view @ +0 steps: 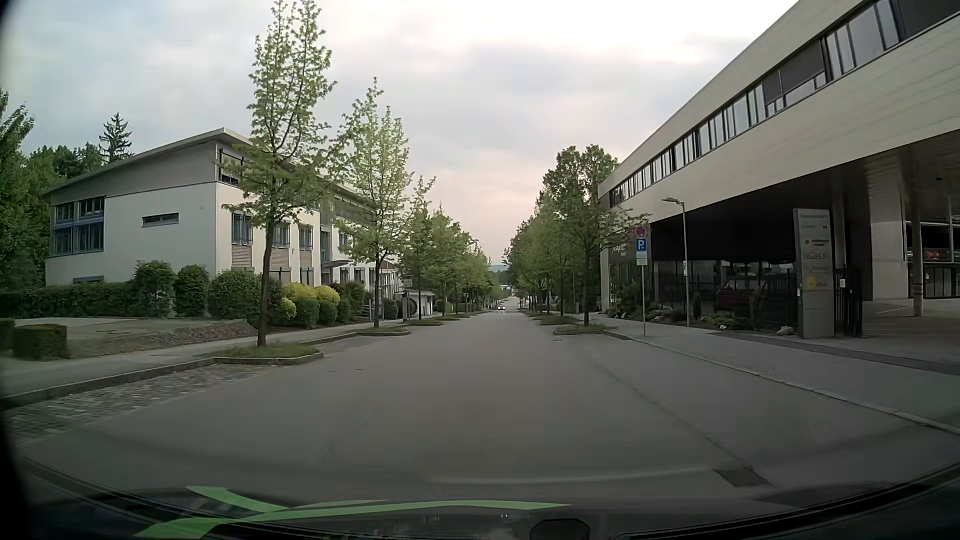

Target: Follow the waypoints while adhering to traffic rules and regulations

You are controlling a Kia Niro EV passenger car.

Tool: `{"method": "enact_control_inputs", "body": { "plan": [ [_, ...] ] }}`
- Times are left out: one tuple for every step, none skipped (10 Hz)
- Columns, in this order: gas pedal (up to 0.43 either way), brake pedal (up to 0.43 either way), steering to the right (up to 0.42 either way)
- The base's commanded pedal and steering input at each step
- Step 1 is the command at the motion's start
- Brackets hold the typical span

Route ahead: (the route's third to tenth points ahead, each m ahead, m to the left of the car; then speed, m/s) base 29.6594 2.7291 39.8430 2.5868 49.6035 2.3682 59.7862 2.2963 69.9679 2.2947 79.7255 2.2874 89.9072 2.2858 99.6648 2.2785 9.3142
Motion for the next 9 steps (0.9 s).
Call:
{"method": "enact_control_inputs", "body": {
  "plan": [
    [0.0, 0.0, -0.005],
    [0.0, 0.0, -0.005],
    [0.0, 0.0, -0.005],
    [0.0, 0.0, -0.005],
    [0.0, 0.0, -0.005],
    [0.0, 0.0, -0.005],
    [0.0, 0.0, -0.005],
    [0.0, 0.0, -0.005],
    [0.0, 0.0, -0.005]
  ]
}}
